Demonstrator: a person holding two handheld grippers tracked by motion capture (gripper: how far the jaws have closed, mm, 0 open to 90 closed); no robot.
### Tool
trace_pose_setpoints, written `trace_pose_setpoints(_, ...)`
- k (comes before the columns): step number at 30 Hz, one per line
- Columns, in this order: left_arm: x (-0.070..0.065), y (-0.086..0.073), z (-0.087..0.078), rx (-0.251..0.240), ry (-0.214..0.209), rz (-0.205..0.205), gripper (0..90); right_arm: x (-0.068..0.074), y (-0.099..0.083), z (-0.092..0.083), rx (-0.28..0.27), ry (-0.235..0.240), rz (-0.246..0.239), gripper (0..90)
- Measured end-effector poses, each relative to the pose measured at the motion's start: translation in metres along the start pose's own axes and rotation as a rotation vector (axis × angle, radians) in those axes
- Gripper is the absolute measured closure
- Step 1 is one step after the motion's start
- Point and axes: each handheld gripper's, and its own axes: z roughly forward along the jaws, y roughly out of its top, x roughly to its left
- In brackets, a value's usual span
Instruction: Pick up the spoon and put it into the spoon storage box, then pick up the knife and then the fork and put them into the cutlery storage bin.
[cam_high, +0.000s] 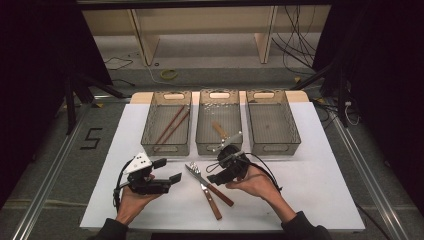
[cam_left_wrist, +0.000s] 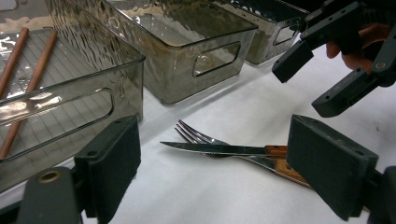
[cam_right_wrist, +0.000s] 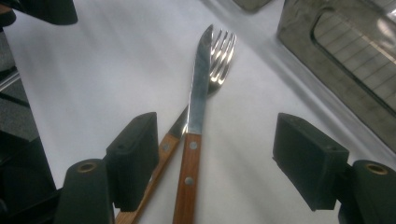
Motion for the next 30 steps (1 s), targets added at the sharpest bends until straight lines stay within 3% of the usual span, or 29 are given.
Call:
trace_pose_setpoints(20, 0.000, 0.000, -0.001, 0.001, 0.001, 0.003, 17.1, 0.008, -0.008, 0.019, 0.100, 0.036, -0.007, 31.9)
trace_pose_setpoints(30, 0.001, 0.000, -0.001, 0.002, 0.003, 0.005, 17.0, 0.008, -0.009, 0.025, 0.135, 0.038, -0.012, 40.2)
